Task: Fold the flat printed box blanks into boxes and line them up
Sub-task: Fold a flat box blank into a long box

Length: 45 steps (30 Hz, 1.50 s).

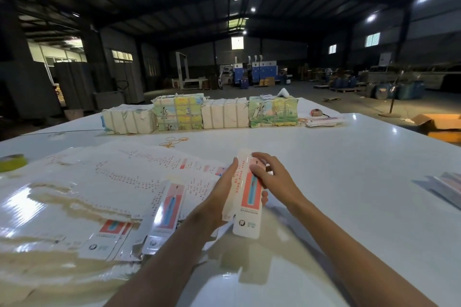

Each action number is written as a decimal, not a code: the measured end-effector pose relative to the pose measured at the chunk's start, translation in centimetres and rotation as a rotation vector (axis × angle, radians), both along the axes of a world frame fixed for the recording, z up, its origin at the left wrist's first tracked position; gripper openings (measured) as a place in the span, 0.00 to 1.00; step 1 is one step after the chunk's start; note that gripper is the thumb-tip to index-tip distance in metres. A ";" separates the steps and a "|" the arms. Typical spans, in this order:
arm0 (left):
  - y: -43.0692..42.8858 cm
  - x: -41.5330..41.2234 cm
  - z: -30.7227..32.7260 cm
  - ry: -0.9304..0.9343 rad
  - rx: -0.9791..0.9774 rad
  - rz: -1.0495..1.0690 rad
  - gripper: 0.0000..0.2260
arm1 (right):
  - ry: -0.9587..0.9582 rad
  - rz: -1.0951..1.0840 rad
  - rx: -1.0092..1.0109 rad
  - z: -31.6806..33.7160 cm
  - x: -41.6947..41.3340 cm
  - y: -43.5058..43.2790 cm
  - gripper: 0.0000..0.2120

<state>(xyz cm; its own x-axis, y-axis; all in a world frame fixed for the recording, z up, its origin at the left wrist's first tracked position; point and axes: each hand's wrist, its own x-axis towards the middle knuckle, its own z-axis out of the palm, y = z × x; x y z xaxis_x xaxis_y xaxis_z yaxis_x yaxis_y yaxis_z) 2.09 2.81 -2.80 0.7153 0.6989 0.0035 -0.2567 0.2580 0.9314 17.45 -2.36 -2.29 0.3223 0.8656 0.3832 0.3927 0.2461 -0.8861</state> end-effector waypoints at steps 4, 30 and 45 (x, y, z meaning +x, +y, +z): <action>0.5 -0.6 -1.0 0.045 0.071 0.009 0.31 | -0.019 0.029 -0.050 0.0 0.4 0.0 0.14; 1.0 -0.8 -1.2 0.009 0.020 -0.326 0.40 | -0.215 0.108 -0.067 3.6 2.2 -1.6 0.12; -0.7 -1.3 -0.8 0.031 -0.101 -0.409 0.30 | -0.049 0.065 -0.231 4.5 1.7 -2.2 0.25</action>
<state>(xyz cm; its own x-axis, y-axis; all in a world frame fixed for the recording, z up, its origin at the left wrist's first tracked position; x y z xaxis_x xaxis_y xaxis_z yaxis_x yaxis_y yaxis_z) 0.80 2.12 -3.64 0.9324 0.3531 -0.0769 -0.0860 0.4235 0.9018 19.19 -4.57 2.24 0.2491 0.9504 0.1862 0.4262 0.0651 -0.9023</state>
